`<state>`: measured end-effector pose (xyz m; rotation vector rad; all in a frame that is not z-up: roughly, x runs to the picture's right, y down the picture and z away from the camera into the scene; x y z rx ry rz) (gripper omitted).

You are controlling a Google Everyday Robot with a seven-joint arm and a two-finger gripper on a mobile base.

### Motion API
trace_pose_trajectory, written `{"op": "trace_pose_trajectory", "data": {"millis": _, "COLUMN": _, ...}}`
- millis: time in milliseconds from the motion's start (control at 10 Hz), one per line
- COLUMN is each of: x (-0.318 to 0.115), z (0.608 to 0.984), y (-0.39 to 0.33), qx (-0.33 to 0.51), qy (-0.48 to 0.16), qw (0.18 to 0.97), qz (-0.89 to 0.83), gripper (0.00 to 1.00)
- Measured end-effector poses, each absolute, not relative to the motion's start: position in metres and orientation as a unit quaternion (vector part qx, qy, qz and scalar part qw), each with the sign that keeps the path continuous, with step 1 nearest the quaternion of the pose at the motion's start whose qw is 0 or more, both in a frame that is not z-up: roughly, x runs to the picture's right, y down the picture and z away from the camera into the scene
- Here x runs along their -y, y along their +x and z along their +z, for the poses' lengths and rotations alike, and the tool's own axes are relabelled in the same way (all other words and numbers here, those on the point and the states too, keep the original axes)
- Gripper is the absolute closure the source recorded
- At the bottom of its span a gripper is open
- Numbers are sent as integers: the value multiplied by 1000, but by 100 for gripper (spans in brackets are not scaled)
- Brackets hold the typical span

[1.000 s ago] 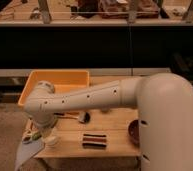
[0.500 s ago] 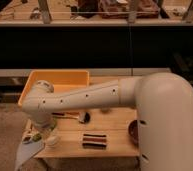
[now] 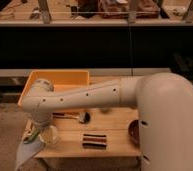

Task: Place pepper in paper cup

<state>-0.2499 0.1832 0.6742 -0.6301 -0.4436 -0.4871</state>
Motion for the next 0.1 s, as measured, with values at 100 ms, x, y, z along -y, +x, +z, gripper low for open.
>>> {"op": "trace_pose_trajectory", "data": {"millis": 100, "x": -180, "z": 673, "y": -245, "qx": 220, "qy": -302, "qw": 899, "qz": -230, "gripper": 20}}
